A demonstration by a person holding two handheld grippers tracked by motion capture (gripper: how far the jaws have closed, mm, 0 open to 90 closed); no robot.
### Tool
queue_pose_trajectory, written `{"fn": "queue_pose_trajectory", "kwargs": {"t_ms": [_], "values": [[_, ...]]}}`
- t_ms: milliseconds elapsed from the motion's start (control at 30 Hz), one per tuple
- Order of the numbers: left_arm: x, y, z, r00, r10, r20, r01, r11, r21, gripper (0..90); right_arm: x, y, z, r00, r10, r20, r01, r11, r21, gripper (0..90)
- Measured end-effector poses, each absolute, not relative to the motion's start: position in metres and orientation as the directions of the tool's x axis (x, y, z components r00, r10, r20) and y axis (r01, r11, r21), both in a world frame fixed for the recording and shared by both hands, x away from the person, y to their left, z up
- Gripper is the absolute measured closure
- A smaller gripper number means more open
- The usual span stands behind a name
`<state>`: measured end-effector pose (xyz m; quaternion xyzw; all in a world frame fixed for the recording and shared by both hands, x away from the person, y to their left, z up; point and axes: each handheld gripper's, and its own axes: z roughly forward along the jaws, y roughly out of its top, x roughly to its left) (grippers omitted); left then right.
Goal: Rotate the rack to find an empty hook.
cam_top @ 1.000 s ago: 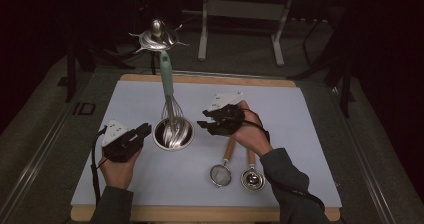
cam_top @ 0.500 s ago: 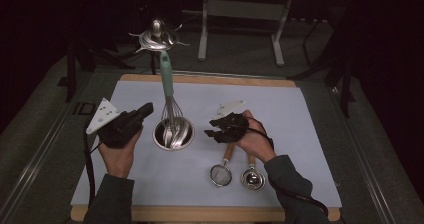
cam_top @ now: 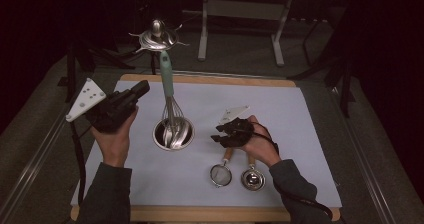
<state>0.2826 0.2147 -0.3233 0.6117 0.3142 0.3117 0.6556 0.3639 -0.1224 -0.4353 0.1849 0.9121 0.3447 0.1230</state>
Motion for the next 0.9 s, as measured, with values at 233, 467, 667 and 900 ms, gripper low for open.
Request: {"fn": "queue_pose_trajectory", "kwargs": {"t_ms": [233, 467, 667, 900], "values": [[0.286, 0.214, -0.299, 0.613, 0.790, 0.005, -0.096, 0.068, 0.993, 90.0, 0.363, -0.129, -0.438, -0.897, 0.433, -0.088, 0.265, 0.686, 0.678, 59.3], [0.293, 0.215, -0.291, 0.628, 0.777, -0.038, -0.133, 0.156, 0.979, 90.0, 0.363, -0.132, -0.441, -0.895, 0.439, -0.079, 0.273, 0.679, 0.682, 59.3], [0.304, 0.216, -0.290, 0.633, 0.769, -0.087, -0.128, 0.215, 0.968, 90.0, 0.363, -0.135, -0.441, -0.892, 0.445, -0.076, 0.279, 0.675, 0.683, 59.3], [0.312, 0.218, -0.290, 0.611, 0.784, -0.110, -0.119, 0.228, 0.966, 90.0, 0.364, -0.138, -0.445, -0.890, 0.451, -0.064, 0.289, 0.669, 0.685, 59.3]]}}
